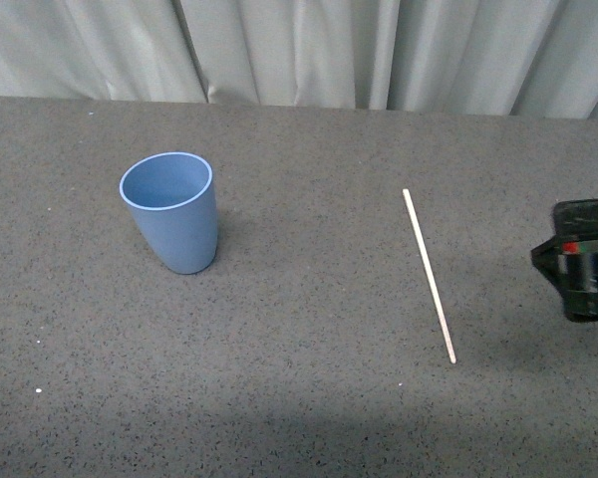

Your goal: Transfer chopsticks to blue cup

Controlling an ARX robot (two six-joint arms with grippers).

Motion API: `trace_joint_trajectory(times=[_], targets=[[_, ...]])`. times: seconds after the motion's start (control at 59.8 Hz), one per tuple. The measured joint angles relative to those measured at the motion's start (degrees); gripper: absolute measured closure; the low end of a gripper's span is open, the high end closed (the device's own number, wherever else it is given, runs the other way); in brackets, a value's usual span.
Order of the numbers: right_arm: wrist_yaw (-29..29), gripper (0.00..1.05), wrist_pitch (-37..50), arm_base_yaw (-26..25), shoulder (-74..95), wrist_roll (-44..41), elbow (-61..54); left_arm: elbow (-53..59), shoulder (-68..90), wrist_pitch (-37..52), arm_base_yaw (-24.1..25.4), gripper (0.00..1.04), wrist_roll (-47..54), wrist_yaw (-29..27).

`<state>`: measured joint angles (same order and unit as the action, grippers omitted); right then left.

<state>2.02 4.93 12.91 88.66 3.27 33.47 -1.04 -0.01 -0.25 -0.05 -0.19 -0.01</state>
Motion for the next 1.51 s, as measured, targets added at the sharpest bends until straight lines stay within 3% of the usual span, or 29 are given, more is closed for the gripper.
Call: trace_joint_trajectory(times=[0.318, 0.836, 1.322, 1.472, 1.506], targets=[[-2.1, 0.09, -8.1, 3.0, 21.7, 4.0, 17.3, 0.0, 0.0, 0.0, 0.0, 0.07, 0.0, 0.0], [-1.4, 0.09, -13.9, 4.8, 36.4, 4.3, 33.6, 0.0, 0.0, 0.0, 0.0, 0.07, 0.0, 0.0], [-0.2, 0.85, -14.6, 5.5, 39.1, 7.1, 35.5, 0.0, 0.0, 0.0, 0.0, 0.07, 0.0, 0.0], [-0.2, 1.04, -14.6, 5.5, 39.1, 7.6, 35.6, 0.0, 0.0, 0.0, 0.0, 0.07, 0.0, 0.0], [-0.2, 1.04, -14.6, 5.5, 39.1, 7.6, 35.7, 0.0, 0.0, 0.0, 0.0, 0.07, 0.0, 0.0]])
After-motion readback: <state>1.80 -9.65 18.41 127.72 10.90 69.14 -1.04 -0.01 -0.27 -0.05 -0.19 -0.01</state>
